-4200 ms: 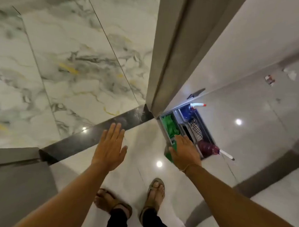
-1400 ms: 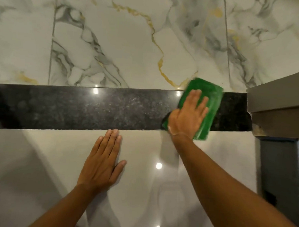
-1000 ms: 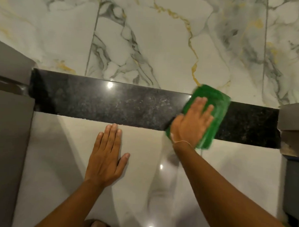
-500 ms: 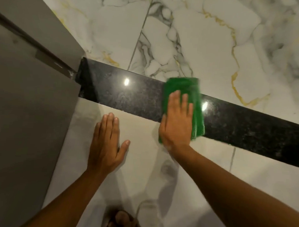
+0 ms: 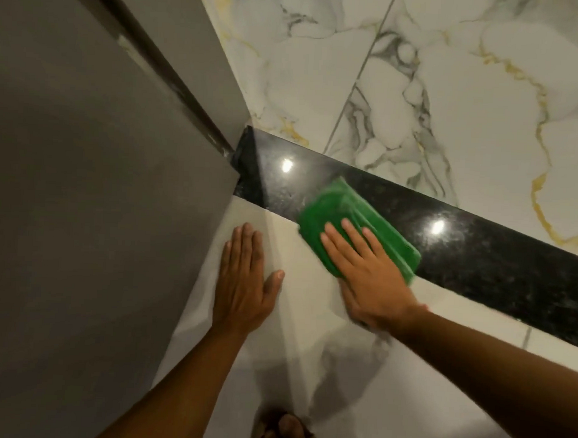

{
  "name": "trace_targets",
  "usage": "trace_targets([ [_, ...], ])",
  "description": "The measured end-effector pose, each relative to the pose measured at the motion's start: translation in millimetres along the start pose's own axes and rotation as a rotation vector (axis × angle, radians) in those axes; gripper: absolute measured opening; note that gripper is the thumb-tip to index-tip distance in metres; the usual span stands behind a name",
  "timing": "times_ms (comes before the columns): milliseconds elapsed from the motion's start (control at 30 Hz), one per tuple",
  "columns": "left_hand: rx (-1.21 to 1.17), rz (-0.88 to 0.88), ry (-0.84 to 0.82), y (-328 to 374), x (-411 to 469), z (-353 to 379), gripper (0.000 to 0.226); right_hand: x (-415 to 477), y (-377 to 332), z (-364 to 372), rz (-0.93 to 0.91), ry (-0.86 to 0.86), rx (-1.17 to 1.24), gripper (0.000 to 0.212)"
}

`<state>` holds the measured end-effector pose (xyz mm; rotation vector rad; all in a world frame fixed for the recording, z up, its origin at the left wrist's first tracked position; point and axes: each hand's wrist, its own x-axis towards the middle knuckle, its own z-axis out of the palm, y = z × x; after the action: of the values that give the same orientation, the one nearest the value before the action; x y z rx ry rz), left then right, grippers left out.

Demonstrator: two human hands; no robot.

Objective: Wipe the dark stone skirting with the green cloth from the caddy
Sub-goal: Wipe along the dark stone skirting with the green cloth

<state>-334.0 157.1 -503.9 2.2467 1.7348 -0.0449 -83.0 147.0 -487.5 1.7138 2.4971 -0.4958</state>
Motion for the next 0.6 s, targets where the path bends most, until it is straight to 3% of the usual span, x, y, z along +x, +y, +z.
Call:
trace_targets([
  [33,-0.002,-0.009,0.0,-1.2,-1.1,-0.6,0.078,-15.1,11.3,2.3,-0.072,-0.036,-0.02,0.081],
  [67,-0.005,-0.024,-0.004,-2.6,-2.8,-0.8,0.078,-21.1,20.6,3.9,-0.028,-0.039,-0.012,0.08],
  [200,-0.009,-0.056,-0.004,-13.5,-7.7,0.8,0.077,69.5,2.5,-16.0,0.619,0.157,0.112,0.072],
  [233,-0.004,-0.066,0.005,-16.9,-8.9,2.3,0.076,101.2,-12.3,-24.1,0.694,0.169,0.156,0.073],
  [267,-0.001,-0.083,0.009,-20.9,-10.2,3.0,0.076,126.4,-26.6,-29.4,0.676,0.163,0.17,0.075],
  [333,-0.002,-0.104,0.006,-23.7,-12.6,2.4,0.076,139.4,-42.4,-22.6,0.38,0.116,0.079,0.076],
  [400,-0.006,-0.106,0.009,-24.2,-11.7,2.0,0.076,106.1,-39.0,-11.3,0.023,0.035,0.016,0.075],
  [467,-0.023,-0.107,-0.002,-23.1,-12.4,-0.6,0.076,65.9,-17.6,-7.9,-0.141,-0.047,-0.006,0.076],
  [533,-0.026,-0.101,-0.011,-22.7,-12.2,-4.0,0.076,68.8,1.9,-12.4,0.004,0.003,0.002,0.076],
  [600,-0.031,-0.093,-0.036,-24.7,-11.9,-4.4,0.077,115.5,-8.6,-24.2,0.317,0.088,0.036,0.074],
])
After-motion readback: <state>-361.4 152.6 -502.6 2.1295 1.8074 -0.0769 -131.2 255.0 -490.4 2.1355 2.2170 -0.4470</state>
